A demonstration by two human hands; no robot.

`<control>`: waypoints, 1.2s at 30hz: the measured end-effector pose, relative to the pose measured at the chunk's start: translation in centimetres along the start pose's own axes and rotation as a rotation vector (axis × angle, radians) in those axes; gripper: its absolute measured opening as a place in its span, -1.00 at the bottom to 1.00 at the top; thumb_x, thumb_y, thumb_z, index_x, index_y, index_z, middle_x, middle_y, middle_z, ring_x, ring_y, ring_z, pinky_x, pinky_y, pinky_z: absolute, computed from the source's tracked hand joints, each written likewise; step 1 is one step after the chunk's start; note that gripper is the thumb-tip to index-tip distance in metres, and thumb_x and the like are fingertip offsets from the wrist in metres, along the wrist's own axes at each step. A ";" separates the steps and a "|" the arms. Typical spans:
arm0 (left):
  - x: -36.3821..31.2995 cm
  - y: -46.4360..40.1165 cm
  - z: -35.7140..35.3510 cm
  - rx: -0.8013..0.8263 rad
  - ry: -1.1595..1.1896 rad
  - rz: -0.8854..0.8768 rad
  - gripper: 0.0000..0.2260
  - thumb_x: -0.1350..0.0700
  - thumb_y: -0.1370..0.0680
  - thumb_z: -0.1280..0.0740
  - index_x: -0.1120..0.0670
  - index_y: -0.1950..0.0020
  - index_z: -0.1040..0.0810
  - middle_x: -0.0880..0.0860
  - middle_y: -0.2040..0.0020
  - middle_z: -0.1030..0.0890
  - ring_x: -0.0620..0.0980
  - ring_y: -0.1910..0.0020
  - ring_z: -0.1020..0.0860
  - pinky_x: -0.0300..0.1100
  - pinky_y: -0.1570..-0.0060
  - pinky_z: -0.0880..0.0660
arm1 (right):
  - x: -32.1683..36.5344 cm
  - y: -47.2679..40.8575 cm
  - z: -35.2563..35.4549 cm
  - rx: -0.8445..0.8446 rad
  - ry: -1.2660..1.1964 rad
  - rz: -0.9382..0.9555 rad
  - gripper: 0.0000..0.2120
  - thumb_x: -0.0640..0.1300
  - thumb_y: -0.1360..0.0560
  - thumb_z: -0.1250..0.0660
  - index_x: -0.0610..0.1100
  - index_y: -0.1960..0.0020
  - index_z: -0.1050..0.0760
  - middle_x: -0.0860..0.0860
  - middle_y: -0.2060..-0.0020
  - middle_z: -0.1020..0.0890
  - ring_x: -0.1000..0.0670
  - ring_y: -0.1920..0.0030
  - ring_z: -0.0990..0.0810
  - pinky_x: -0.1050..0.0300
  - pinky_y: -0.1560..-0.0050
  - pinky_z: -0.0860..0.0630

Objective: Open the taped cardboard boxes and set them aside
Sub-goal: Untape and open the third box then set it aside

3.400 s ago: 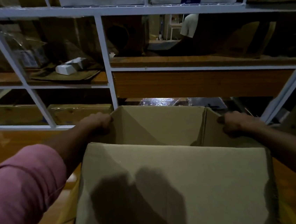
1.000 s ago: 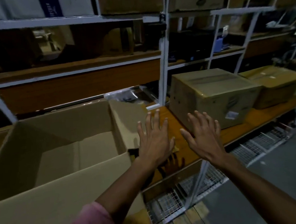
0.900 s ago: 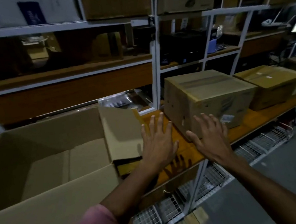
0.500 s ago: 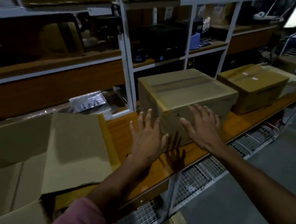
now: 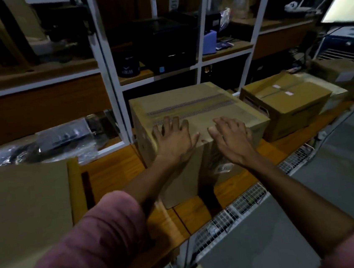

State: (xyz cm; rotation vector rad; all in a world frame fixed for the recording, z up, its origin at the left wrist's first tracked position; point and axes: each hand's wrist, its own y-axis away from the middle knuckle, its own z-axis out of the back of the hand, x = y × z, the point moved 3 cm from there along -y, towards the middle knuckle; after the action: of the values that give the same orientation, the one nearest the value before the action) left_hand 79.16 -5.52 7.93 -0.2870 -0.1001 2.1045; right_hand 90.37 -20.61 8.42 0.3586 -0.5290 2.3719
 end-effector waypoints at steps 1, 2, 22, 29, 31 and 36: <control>0.3 -1.0 -0.3 0.006 0.005 0.060 -0.38 -0.31 -0.66 0.06 0.03 -0.61 -0.19 0.16 -0.64 -0.14 0.25 -0.62 0.03 0.41 -0.48 0.11 | -0.9 -1.0 -0.2 0.003 -0.002 -0.002 -0.35 0.33 -0.60 0.11 0.04 -0.54 -0.29 -0.05 -0.53 -0.31 -0.15 -0.52 -0.18 -0.28 -0.48 -0.09; 0.6 -1.8 -0.7 0.019 0.012 0.128 -0.36 -0.33 -0.66 0.08 0.04 -0.60 -0.20 0.17 -0.64 -0.14 0.27 -0.62 0.05 0.43 -0.47 0.12 | -1.8 -2.1 -0.3 0.009 -0.001 -0.001 -0.35 0.33 -0.59 0.12 0.03 -0.53 -0.30 -0.06 -0.52 -0.32 -0.16 -0.51 -0.20 -0.29 -0.47 -0.10; 2.6 1.6 -0.8 -0.002 0.073 0.515 -0.29 -0.48 -0.53 0.00 -0.17 -0.60 -0.11 0.05 -0.66 0.00 0.45 -0.43 -0.32 0.25 -0.29 -0.40 | -11.3 -10.2 -0.5 0.141 0.052 0.104 -0.36 0.51 -0.50 -0.04 0.23 -0.48 -0.23 -0.03 -0.56 -0.22 -0.44 -0.44 -0.24 -0.52 -0.33 -0.17; 3.1 4.5 2.2 -0.128 -0.039 0.469 -0.24 -0.54 -0.50 -0.05 -0.16 -0.59 -0.12 0.04 -0.67 0.09 0.47 -0.37 -0.38 0.24 -0.13 -0.50 | -9.2 -6.9 -0.2 -0.004 -0.117 0.086 -0.33 0.44 -0.45 -0.22 0.18 -0.48 -0.35 0.01 -0.54 -0.26 -0.29 -0.43 -0.32 -0.35 -0.34 -0.26; 3.8 6.0 2.6 -0.155 -0.044 0.468 -0.17 -0.58 -0.46 -0.05 -0.20 -0.62 -0.02 -0.01 -0.67 0.20 0.47 -0.43 -0.32 0.30 -0.16 -0.50 | -8.1 -5.7 -0.6 -0.058 -0.128 0.104 -0.33 0.43 -0.42 -0.24 0.15 -0.44 -0.39 0.01 -0.53 -0.25 -0.25 -0.43 -0.31 -0.31 -0.32 -0.28; 4.8 11.4 1.2 -0.142 -0.059 0.475 -0.01 -0.61 -0.37 -0.09 -0.19 -0.65 0.16 -0.09 -0.62 0.41 0.46 -0.52 -0.10 0.35 -0.21 -0.49 | -6.0 -1.9 -3.4 -0.069 -0.029 0.155 -0.29 0.46 -0.43 -0.18 0.17 -0.48 -0.28 -0.01 -0.59 -0.13 -0.35 -0.48 -0.18 -0.40 -0.32 -0.28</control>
State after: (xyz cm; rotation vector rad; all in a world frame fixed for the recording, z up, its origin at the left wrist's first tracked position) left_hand 67.05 -7.38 6.18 -0.3601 -0.2368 2.5840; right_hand 95.68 -21.11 3.62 0.3318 -0.6728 2.4927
